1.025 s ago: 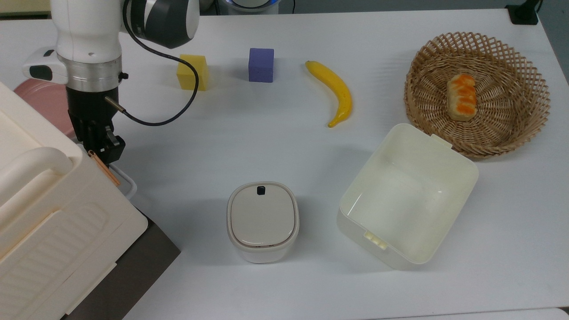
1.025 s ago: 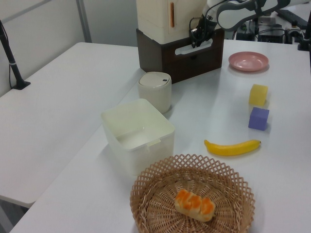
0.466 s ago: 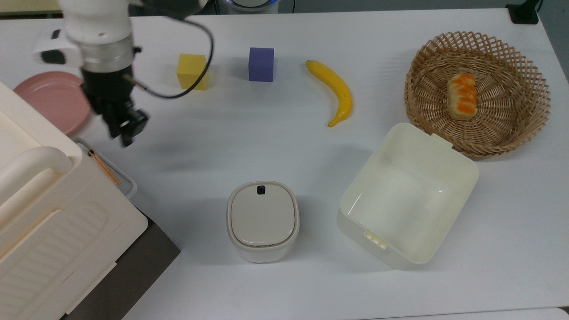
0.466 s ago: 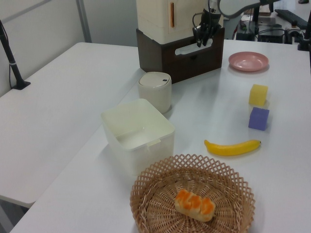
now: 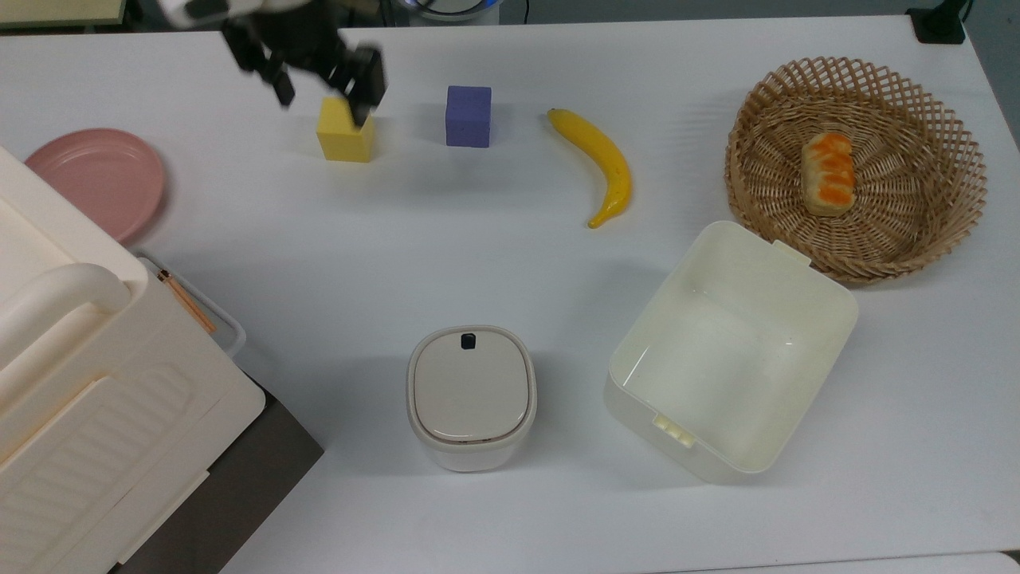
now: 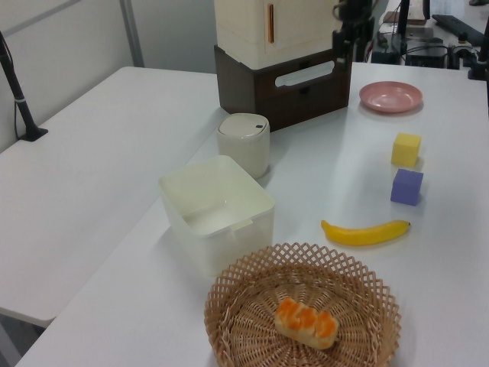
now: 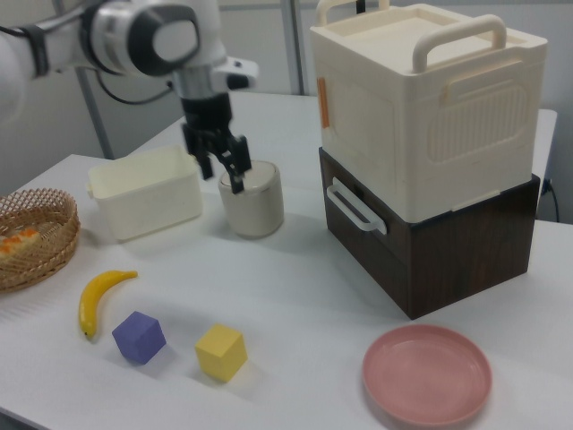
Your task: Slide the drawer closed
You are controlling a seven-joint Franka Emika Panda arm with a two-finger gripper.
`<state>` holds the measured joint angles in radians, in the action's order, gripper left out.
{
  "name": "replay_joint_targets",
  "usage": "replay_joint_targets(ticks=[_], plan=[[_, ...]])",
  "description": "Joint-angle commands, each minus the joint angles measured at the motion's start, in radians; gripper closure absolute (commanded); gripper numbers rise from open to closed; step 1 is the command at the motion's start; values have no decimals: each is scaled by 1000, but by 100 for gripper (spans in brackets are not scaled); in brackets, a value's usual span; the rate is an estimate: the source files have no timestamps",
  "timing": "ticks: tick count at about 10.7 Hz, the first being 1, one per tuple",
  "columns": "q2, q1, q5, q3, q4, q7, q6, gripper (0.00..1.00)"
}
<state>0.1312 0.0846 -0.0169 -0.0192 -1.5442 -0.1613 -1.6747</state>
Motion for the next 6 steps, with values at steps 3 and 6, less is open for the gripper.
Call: replay_joint_targets(ticks=[3, 6], plan=[[-90, -37, 18, -8, -30, 132, 83, 0], [-82, -32, 17, -16, -27, 132, 78, 0]])
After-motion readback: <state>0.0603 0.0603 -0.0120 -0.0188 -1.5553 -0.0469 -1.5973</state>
